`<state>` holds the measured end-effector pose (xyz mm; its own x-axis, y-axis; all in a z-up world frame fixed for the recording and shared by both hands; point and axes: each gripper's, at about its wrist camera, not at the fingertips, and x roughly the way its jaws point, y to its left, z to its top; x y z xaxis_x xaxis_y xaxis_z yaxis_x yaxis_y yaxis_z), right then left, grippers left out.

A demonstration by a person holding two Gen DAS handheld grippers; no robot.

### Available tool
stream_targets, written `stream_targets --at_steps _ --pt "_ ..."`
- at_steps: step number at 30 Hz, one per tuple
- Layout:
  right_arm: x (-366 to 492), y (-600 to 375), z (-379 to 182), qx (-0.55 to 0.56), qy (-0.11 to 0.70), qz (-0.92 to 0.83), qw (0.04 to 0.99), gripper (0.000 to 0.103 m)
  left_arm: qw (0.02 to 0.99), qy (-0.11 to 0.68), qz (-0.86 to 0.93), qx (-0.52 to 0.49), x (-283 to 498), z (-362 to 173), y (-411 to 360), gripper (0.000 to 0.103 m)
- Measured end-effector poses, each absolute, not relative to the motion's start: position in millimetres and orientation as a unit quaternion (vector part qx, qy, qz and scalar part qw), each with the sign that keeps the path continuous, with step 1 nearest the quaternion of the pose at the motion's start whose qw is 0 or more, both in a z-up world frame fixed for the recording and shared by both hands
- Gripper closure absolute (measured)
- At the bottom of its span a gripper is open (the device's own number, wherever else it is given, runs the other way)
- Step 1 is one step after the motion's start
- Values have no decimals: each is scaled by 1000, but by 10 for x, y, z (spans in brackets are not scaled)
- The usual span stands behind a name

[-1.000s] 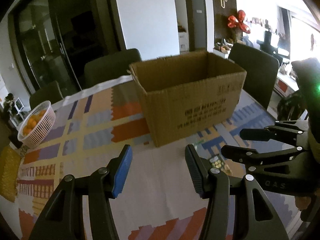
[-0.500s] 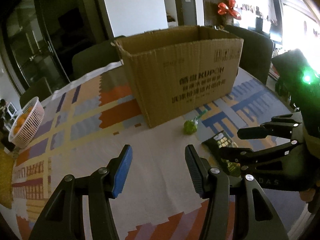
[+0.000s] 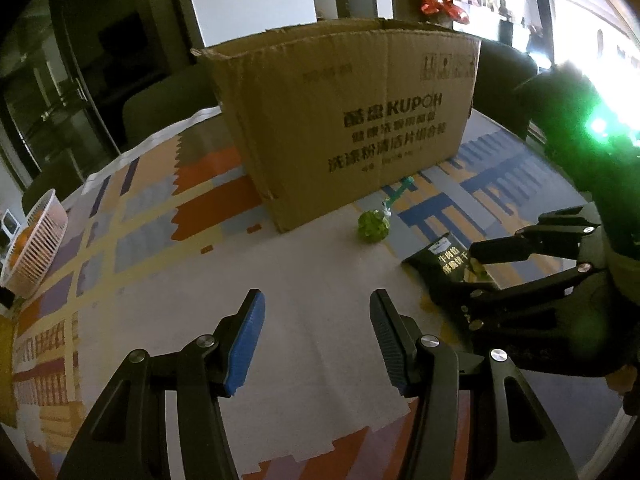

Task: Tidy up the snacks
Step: 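Grasp the green beef biscuit bag with the right tool while the left tool grasps the green lollipop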

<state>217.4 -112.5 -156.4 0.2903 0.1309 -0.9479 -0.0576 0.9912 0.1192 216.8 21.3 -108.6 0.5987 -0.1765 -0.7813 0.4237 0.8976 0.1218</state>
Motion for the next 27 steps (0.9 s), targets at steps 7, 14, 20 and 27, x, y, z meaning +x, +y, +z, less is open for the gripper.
stream_targets --at_steps 7,14,20,27 --pt "2204 -1097 -1570 30 586 61 807 60 876 421 -182 148 2271 -1171 125 49" --pt "2208 -1368 -1483 45 575 50 815 64 877 416 -198 136 2403 -1170 5 50" --pt "2268 -1605 -1420 60 564 32 823 64 876 419 -210 115 2563 -1198 -162 50" --pt "2315 -1783 -1381 69 556 21 828 64 871 434 -201 107 2746 -1305 -328 55"
